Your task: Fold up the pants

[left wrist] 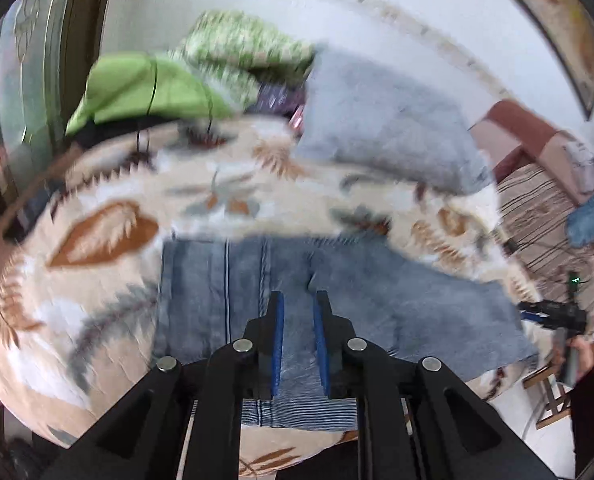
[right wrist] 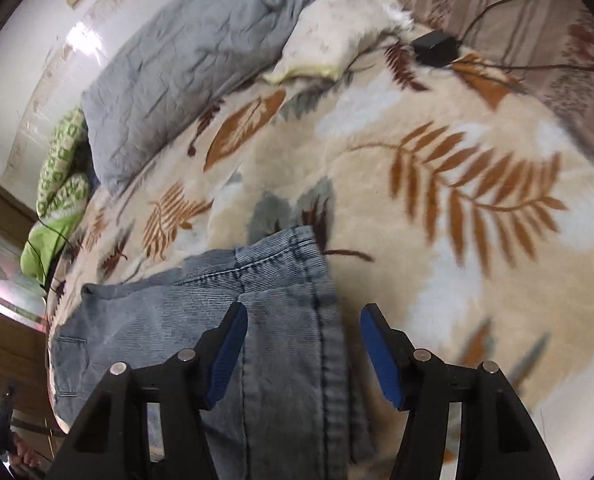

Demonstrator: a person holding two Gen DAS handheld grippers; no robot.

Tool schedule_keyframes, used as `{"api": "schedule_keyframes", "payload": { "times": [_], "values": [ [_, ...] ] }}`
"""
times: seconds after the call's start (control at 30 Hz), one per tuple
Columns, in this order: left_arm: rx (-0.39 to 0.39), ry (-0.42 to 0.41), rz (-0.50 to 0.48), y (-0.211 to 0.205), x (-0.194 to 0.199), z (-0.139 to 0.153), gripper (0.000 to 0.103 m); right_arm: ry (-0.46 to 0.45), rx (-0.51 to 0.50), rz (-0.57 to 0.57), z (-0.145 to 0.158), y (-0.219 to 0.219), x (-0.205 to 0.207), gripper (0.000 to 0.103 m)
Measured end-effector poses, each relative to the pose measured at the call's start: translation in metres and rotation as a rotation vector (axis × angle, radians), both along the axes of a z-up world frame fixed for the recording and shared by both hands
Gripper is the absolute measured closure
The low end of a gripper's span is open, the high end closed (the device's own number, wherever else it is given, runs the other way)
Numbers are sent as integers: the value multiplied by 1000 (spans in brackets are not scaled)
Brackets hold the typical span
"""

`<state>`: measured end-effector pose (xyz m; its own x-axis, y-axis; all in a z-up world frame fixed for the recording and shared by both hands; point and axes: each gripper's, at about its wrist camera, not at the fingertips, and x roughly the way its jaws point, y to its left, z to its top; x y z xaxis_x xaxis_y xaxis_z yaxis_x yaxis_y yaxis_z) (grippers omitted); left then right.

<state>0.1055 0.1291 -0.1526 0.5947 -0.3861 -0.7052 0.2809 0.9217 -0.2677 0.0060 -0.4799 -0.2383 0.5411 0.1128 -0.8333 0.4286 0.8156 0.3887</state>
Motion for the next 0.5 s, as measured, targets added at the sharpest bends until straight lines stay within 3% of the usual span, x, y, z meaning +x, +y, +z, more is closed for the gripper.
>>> {"api": "schedule_keyframes", "payload": {
  "times": [0.2,0.3,0.5],
  "values": [
    [83,109,77,-6,13,-47,89,44,-143,71,10,20,8,87],
    [162,167,105,-6,21,-63,89,23,-194,71,26,18,14,87],
    [174,151,147,-3,15,-61,89,-84,-271,49,73,2,31,88]
  ]
}}
